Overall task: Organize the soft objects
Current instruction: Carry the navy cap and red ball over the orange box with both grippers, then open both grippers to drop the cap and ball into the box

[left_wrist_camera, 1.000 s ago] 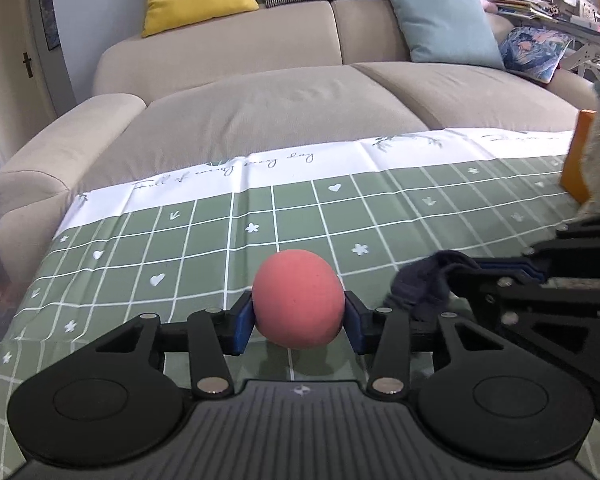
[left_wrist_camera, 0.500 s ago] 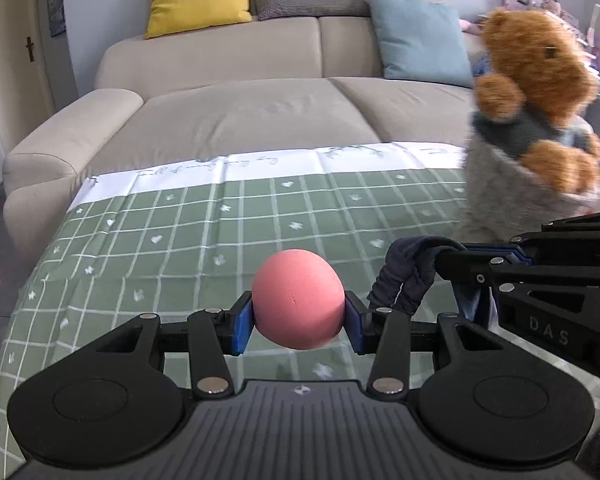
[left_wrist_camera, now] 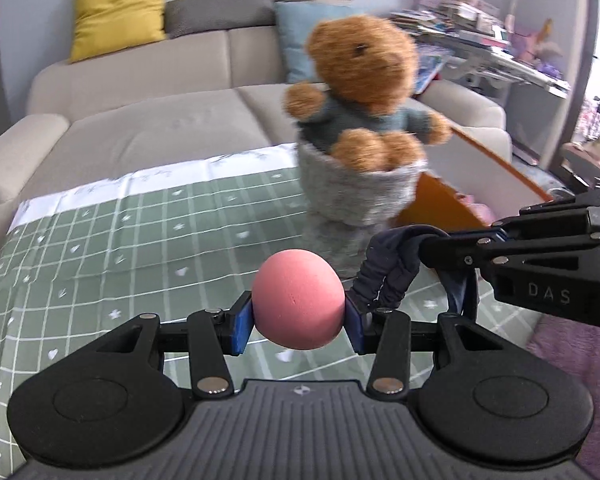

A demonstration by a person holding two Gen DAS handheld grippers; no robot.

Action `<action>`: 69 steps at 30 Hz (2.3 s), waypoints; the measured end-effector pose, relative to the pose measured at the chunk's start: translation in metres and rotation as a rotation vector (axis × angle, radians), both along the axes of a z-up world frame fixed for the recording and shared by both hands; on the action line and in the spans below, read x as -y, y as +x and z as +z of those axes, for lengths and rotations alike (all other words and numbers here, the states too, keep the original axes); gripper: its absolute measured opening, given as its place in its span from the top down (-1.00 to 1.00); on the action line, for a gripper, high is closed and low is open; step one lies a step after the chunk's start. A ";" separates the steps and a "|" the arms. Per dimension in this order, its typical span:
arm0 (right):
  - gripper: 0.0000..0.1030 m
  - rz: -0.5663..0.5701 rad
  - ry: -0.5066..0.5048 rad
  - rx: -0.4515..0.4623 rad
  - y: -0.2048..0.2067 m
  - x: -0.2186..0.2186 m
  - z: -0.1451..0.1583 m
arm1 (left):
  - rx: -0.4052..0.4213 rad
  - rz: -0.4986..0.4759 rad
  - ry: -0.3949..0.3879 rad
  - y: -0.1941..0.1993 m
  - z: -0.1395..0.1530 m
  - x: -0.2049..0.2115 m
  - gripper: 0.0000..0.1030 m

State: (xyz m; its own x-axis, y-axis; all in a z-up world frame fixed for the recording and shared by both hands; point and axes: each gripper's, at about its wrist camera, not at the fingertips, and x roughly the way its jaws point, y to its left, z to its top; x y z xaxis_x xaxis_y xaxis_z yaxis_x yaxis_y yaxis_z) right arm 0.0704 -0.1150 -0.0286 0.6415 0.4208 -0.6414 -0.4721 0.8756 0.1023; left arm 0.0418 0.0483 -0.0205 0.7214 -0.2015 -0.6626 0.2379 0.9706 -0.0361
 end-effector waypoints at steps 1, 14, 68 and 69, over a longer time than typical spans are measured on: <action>0.97 -0.012 0.000 0.003 -0.005 0.008 0.003 | 0.003 -0.012 -0.004 -0.001 0.003 0.005 -0.02; 0.97 -0.246 0.063 0.022 -0.034 0.115 0.025 | 0.038 -0.248 0.024 0.011 0.030 0.110 -0.02; 0.96 -0.256 -0.029 -0.243 0.297 0.259 -0.079 | -0.444 -0.539 0.513 0.300 -0.065 0.337 -0.05; 0.95 -0.254 -0.029 -0.241 0.298 0.259 -0.080 | -0.450 -0.538 0.515 0.300 -0.066 0.337 -0.05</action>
State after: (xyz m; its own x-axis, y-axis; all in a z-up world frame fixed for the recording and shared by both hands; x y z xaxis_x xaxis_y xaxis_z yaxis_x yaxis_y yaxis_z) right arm 0.3688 -0.3736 -0.1082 0.5517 0.2464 -0.7968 -0.2040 0.9662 0.1575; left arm 0.3422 -0.2883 -0.0866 0.2618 -0.0359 -0.9644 0.7375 0.6520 0.1759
